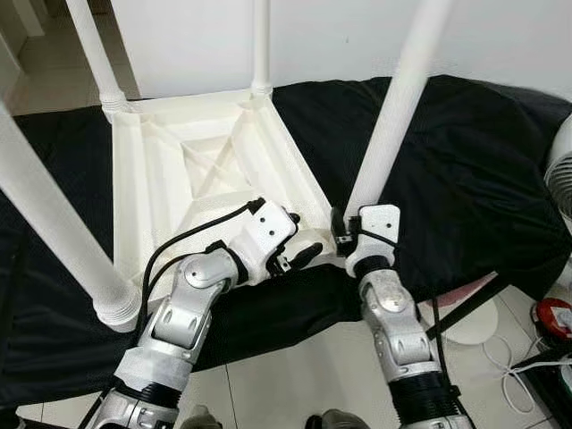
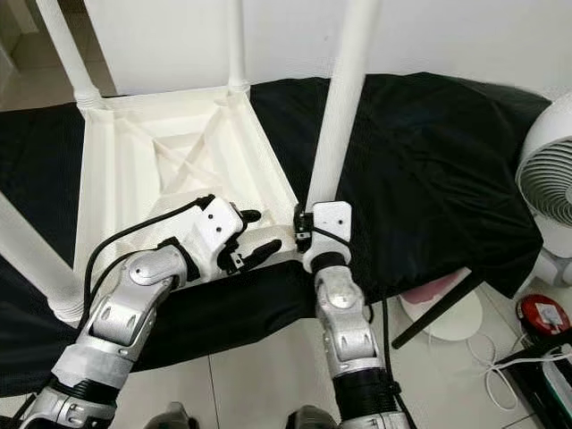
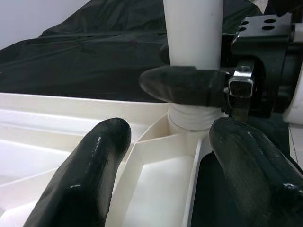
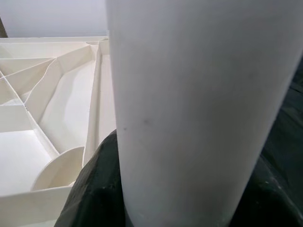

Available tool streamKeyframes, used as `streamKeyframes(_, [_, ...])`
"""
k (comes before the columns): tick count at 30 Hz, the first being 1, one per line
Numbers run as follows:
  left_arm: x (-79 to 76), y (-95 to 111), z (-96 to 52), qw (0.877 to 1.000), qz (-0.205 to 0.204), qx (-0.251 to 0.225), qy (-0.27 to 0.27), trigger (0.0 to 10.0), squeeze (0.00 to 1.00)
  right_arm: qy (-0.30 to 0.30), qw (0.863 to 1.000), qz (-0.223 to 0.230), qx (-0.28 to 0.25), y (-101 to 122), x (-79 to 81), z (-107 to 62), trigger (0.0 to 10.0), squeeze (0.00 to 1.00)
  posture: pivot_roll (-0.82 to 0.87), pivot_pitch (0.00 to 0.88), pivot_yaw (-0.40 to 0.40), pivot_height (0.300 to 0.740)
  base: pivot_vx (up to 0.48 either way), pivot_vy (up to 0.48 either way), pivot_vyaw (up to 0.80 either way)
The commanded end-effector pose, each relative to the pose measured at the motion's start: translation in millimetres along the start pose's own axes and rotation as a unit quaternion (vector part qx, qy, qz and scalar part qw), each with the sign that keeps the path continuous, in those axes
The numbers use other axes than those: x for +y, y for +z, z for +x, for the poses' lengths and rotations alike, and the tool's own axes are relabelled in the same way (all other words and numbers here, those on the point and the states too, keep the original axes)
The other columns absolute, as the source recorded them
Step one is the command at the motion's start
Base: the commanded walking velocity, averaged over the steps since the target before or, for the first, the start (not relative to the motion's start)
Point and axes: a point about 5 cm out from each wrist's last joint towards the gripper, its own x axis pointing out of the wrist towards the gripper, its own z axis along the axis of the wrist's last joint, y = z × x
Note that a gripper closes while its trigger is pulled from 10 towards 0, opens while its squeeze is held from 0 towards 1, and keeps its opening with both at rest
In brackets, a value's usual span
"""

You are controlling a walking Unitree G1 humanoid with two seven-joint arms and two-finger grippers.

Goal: Building children table

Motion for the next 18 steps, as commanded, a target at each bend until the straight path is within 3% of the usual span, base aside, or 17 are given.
streamKeyframes(1, [6.7,-2.7,0.0,0.998,-0.002,0.002,0.061,10.0,0.0,0.009,0.999,-0.02,0.029,-10.2,8.1,-4.1,10.0,0.0,0.02,0.02,0.007,0.74,0.0,0.0,0.0])
streamKeyframes(6, [7.8,-1.4,1.1,0.997,-0.006,-0.006,0.071,10.0,0.0,0.019,0.999,-0.015,0.024,-7.6,9.1,-5.4,10.0,0.0,0.02,0.019,-0.001,0.74,0.0,0.0,0.0])
streamKeyframes(7, [8.4,-1.6,1.3,0.997,-0.011,-0.008,0.075,10.0,0.0,0.024,0.999,-0.02,0.016,-5.4,5.3,-4.5,10.0,1.0,0.02,0.018,-0.006,0.74,0.0,0.0,0.0])
streamKeyframes(13, [7.8,-4.4,0.2,0.997,-0.028,-0.013,0.075,10.0,0.0,0.041,0.999,-0.024,-0.003,4.1,-5.4,-3.6,10.0,1.0,0.02,0.012,-0.021,0.74,0.0,0.0,0.0])
streamKeyframes(18, [5.3,-12.6,-10.0,0.998,-0.028,-0.01,0.064,10.0,0.0,0.078,0.996,-0.025,-0.028,13.4,-23.7,-4.2,10.0,1.0,0.02,0.004,-0.034,0.74,0.0,0.0,0.0])
